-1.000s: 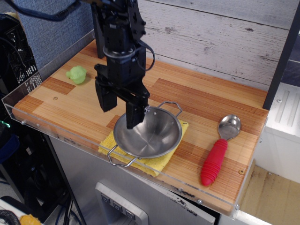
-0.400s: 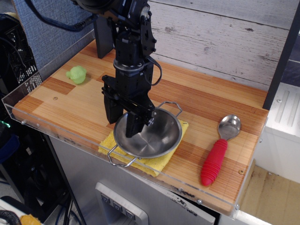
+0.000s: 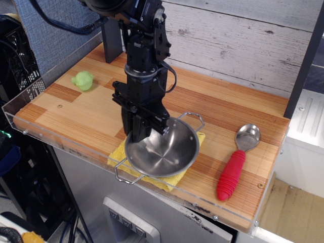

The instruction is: Take a bowl placed in the lower middle of a table next to a red spoon. Place the bowl to the upper right corner of the table, next to a green thing

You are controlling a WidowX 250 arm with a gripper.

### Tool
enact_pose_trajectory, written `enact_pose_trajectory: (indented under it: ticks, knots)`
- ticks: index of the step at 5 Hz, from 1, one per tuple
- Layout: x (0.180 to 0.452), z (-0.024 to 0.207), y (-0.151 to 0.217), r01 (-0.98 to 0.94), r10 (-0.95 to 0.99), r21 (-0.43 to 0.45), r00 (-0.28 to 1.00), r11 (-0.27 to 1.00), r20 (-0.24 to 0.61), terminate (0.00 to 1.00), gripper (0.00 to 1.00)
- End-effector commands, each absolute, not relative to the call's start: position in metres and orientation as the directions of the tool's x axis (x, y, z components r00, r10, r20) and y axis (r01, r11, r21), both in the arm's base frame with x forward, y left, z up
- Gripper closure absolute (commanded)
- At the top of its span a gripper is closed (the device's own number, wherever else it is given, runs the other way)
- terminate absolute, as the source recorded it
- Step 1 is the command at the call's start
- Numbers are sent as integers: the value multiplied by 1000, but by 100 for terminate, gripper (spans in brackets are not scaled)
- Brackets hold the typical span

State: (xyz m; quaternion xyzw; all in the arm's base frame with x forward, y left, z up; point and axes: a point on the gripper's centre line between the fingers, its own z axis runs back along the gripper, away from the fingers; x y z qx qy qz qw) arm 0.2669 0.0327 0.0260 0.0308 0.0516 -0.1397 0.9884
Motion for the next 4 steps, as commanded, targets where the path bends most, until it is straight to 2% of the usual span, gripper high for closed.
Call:
enact_pose_trajectory:
  ticks: [1, 2, 3, 4]
  knots:
    - [271, 39, 22, 319, -317, 28, 946, 947, -60, 0, 100]
    - [276, 70, 0, 406, -403, -79, 913, 910, 56, 0, 100]
    - [281, 112, -9, 465, -437, -174, 882, 868, 177, 0, 100]
    - [289, 144, -4, 491, -431, -249, 865, 835, 258, 0, 100]
